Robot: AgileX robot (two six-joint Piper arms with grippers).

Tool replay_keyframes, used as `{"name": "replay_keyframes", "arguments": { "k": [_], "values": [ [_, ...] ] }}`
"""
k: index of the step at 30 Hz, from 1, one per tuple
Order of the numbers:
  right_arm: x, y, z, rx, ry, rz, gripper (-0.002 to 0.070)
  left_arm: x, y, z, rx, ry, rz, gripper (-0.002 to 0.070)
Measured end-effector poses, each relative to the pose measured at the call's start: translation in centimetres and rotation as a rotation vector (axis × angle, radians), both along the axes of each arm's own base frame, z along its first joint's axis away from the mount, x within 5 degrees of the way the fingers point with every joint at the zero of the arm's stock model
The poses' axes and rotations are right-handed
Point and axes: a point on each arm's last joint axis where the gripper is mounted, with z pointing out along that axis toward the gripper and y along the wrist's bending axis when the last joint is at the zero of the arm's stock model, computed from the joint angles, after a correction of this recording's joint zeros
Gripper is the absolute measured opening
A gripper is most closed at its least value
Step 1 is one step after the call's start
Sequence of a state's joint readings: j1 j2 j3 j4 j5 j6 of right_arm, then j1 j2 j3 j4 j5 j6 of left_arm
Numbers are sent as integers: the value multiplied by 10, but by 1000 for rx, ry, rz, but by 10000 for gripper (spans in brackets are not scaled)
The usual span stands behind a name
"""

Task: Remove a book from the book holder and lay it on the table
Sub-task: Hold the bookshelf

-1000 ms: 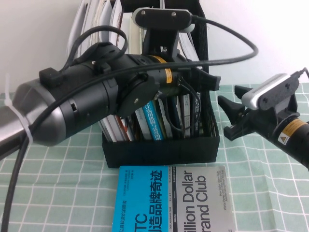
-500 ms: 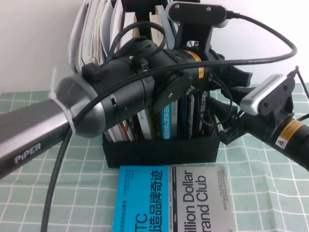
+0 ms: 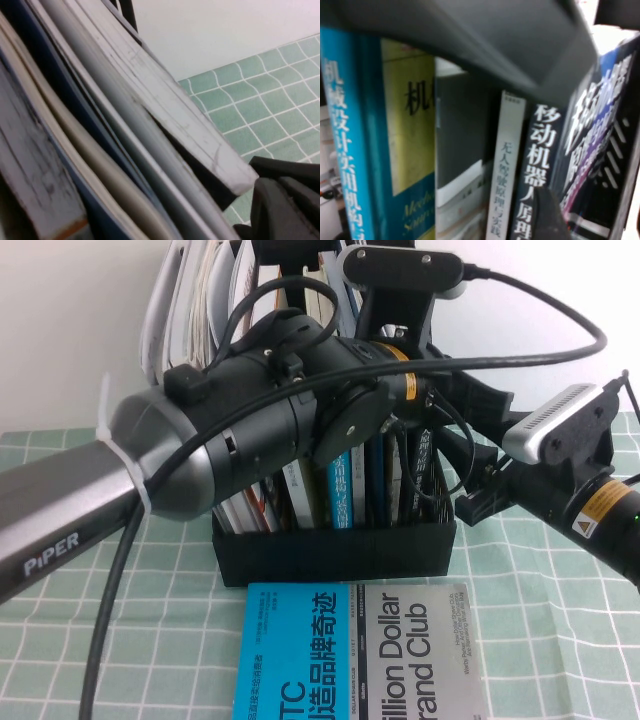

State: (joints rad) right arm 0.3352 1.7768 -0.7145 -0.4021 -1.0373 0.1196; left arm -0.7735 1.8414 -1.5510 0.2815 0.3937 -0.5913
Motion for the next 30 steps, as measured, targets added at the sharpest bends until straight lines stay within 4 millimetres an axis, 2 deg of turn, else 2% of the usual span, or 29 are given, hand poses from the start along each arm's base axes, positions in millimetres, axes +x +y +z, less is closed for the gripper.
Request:
{"name": "replay_keyframes", "arguments": {
  "k": [9,18,25,30],
  "values": [
    [-3,2,-2,-24,-12,34,367,3,5,0,-60,66,29,-3],
    [-8,1,-6,-48,-30,42,367,8,23,11,-118,131,90,-3],
    [3,5,10,-32,-99,48,367,7,24,13,-147,161,59,-3],
    [5,7,8,-53,-90,59,367,9,24,14,-188,168,65,-3]
  ]
}}
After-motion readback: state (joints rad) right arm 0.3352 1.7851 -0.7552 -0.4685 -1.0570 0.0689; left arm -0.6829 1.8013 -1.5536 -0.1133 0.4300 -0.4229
